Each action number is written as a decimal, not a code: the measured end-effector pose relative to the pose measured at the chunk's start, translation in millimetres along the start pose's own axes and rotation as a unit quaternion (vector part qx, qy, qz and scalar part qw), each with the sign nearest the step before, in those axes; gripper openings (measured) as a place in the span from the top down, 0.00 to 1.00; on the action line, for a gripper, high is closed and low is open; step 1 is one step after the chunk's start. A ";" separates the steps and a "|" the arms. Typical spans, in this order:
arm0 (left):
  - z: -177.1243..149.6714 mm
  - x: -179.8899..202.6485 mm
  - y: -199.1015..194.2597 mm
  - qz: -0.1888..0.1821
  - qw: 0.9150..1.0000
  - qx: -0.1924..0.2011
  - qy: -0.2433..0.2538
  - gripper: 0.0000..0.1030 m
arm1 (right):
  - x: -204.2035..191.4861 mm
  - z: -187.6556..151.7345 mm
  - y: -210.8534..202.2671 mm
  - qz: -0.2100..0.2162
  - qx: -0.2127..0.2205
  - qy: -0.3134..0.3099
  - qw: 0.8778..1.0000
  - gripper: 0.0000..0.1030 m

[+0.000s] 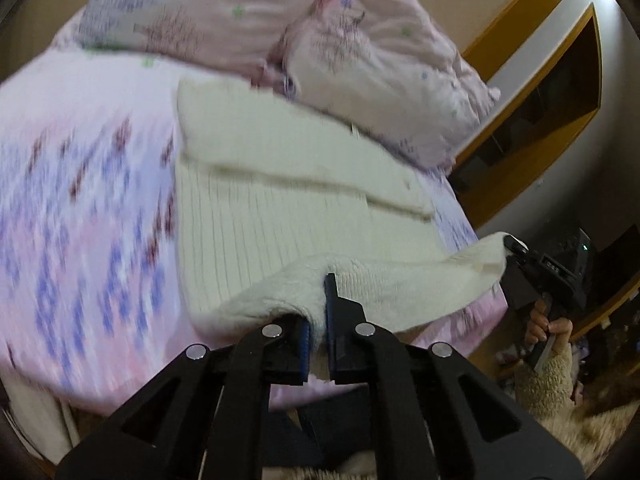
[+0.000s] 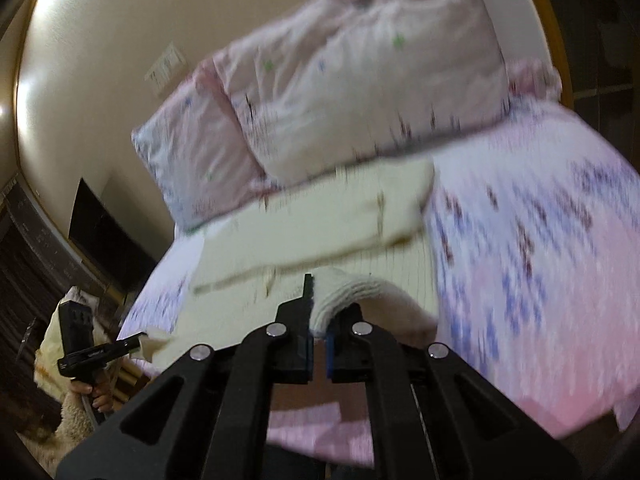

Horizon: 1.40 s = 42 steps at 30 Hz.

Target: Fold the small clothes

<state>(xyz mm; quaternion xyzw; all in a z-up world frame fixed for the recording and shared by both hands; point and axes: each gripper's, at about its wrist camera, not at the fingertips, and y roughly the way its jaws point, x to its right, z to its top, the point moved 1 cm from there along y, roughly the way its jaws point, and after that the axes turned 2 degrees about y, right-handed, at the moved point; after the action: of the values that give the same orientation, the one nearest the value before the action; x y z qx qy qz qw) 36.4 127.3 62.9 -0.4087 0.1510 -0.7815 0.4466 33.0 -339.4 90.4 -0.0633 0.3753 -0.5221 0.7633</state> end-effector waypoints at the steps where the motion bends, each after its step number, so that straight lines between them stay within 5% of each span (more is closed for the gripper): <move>1: 7.4 0.9 0.1 0.005 1.000 0.007 0.003 0.95 | -2.6 8.4 2.4 0.002 0.012 -0.003 1.000 0.97; 10: 87.8 -7.8 22.3 0.037 0.997 0.060 0.017 0.95 | -24.5 67.6 43.3 -0.015 0.065 -0.040 0.997 0.97; 18: 159.9 -21.6 53.7 0.031 0.993 0.111 0.005 0.95 | -20.4 112.9 98.3 -0.042 0.111 -0.021 0.993 0.97; 25: 180.6 -76.7 133.6 0.039 0.994 0.069 -0.073 0.95 | 16.6 113.3 191.5 -0.109 0.049 0.033 0.992 0.97; 34: 182.2 -104.7 174.7 0.023 0.992 0.038 -0.122 0.95 | 54.8 112.3 247.3 -0.139 -0.005 0.113 0.984 0.96; 37: 184.7 -109.8 185.0 0.022 0.990 0.025 -0.138 0.94 | 63.7 111.5 263.0 -0.147 -0.029 0.136 0.979 0.81; 38: 185.0 -111.3 187.2 0.023 0.989 0.022 -0.145 0.93 | 65.0 112.2 264.7 -0.145 -0.031 0.140 0.979 0.68; 42: 185.0 -112.3 180.7 0.015 0.987 0.030 -0.156 0.62 | 67.5 114.8 246.3 -0.133 -0.012 0.144 0.980 0.61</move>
<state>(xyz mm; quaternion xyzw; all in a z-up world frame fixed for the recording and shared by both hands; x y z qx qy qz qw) 313.3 143.1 12.5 -0.5094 0.0623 -0.7054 0.4888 302.7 -320.2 17.5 -0.0458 0.4758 -0.6184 0.6238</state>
